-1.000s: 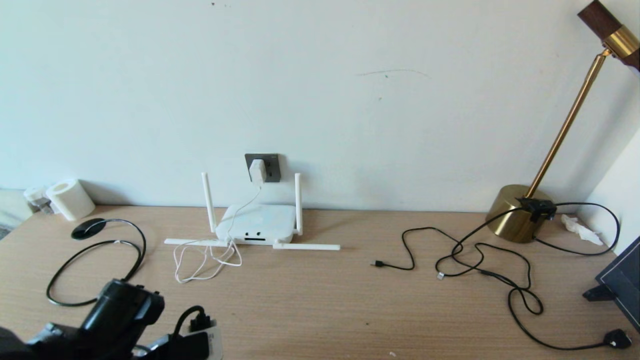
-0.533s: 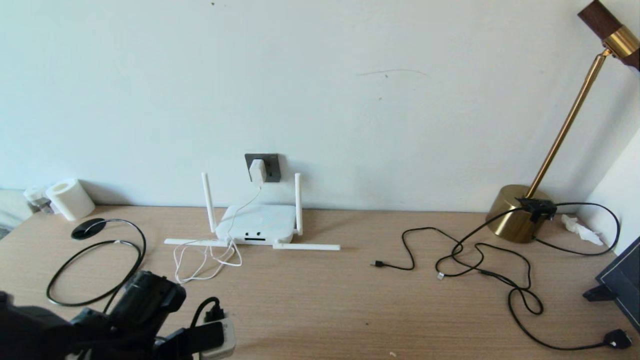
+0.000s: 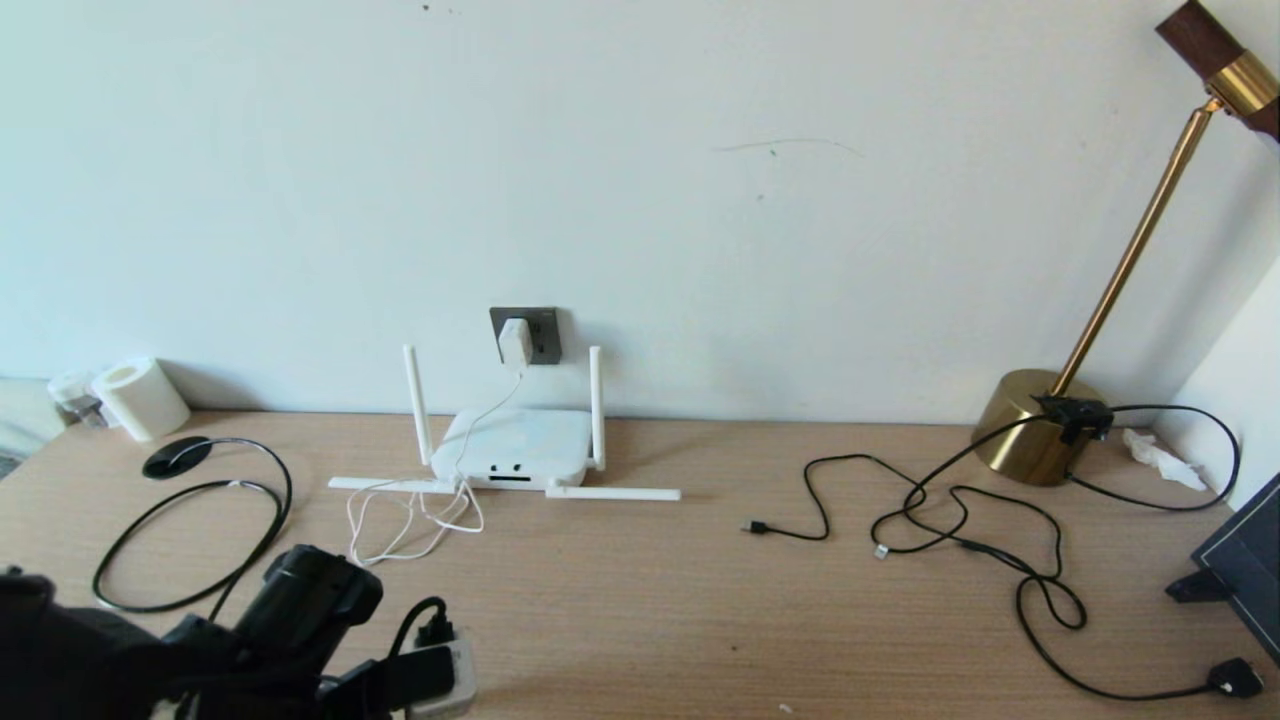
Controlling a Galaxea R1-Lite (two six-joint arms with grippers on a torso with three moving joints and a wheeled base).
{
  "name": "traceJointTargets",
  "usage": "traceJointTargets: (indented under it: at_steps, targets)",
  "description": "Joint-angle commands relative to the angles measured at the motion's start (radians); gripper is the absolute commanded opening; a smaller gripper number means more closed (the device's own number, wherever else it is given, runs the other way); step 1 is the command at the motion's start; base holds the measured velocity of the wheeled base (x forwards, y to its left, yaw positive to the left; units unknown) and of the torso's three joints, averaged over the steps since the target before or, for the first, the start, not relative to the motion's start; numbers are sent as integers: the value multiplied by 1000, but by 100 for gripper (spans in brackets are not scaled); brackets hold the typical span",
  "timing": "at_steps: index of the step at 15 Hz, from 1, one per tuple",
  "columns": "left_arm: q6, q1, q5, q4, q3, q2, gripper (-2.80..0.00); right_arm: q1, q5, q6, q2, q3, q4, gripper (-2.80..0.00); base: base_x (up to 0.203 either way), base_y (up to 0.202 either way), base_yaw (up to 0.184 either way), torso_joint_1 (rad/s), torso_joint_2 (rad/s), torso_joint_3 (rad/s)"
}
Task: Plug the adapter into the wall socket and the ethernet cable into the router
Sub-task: Pick up cable
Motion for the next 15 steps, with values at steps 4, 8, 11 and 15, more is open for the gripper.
traceJointTargets:
  at_steps: [4, 8, 11, 15]
  targets:
    - [5, 0, 2, -1, -4, 27, 0, 0, 0, 0, 2, 0, 0, -280, 0, 0, 0, 0, 0, 0]
    - [5, -2, 2, 1, -11, 39, 0, 0, 0, 0, 1, 0, -1, -280, 0, 0, 0, 0, 0, 0]
    - [5, -5, -1, 1, -18, 47, -280, 0, 0, 0, 0, 0, 0, -280, 0, 0, 0, 0, 0, 0]
    - [5, -5, -3, 2, -4, 55, -280, 0, 0, 0, 2, 0, 0, -280, 0, 0, 0, 0, 0, 0]
